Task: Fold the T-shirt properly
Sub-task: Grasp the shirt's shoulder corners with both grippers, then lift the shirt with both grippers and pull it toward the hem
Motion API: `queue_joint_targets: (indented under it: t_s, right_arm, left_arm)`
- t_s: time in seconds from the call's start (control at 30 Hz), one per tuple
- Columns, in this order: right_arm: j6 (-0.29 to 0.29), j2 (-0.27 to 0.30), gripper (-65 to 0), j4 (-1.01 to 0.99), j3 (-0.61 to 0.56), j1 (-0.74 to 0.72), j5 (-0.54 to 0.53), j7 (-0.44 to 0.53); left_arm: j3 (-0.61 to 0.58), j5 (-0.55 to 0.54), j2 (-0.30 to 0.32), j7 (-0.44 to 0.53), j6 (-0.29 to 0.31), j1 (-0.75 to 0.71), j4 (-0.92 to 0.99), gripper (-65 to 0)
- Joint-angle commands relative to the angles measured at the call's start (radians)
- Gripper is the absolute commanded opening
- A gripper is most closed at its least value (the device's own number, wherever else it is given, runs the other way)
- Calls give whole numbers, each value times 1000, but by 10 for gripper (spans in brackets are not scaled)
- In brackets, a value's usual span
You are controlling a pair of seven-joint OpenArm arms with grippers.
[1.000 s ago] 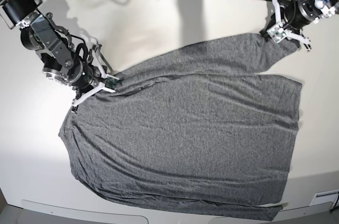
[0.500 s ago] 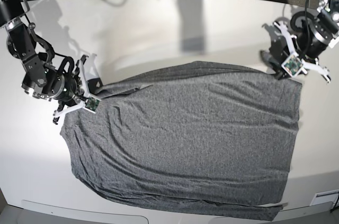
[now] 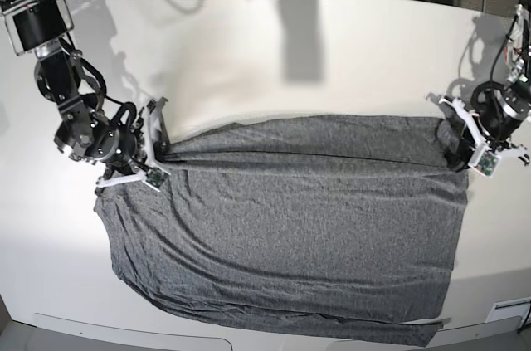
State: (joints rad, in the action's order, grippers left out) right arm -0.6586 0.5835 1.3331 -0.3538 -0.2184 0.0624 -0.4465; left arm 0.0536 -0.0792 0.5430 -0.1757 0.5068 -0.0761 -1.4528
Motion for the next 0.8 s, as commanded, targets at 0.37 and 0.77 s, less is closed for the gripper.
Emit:
queue_joint_targets:
  t_s: [0.37, 0.77]
  right_arm:
    - [35, -62, -650, -148, 10, -135, 16, 43]
    - [51, -74, -398, -150, 10, -184, 5, 53]
  left_arm:
    - [10, 0, 3, 66, 6, 104, 126, -650]
    - [10, 0, 4, 63, -19, 112, 130, -407]
